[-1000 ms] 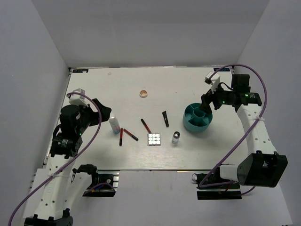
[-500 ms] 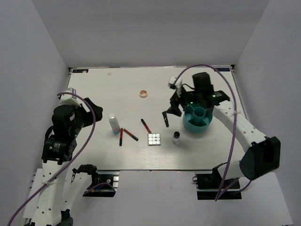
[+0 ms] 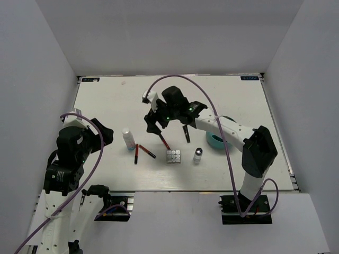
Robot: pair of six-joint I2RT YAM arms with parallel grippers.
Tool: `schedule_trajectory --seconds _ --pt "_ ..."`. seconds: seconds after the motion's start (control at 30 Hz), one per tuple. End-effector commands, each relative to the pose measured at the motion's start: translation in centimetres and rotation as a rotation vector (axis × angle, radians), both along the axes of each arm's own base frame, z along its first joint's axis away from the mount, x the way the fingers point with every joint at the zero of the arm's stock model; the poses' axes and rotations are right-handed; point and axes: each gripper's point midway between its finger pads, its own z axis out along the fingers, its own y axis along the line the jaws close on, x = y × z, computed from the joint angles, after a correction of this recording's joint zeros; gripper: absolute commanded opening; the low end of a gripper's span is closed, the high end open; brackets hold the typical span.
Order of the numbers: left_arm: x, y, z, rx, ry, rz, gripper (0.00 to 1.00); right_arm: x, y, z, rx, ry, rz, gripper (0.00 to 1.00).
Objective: Organize the makeup
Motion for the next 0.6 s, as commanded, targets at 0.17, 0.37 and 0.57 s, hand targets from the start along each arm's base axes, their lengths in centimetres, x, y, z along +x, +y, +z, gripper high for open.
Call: schedule_trajectory --seconds 0.17,0.37,0.57 --pt "-0.2 0.0 -1.1 -0.014 0.040 0.015 0.89 -3.6 7.0 0.7 0.045 -0.026 0.064 0.86" --pt "0.0 0.1 -1.3 -0.002 0.050 0.011 0.90 -4.2 9.3 -1.3 0.002 -0.068 0.077 0.89" --pt "0.1 -0.1 -1.4 -0.005 0.052 0.004 0.90 -2.7 10.1 -3.4 -0.054 -0.120 -0.005 0.89"
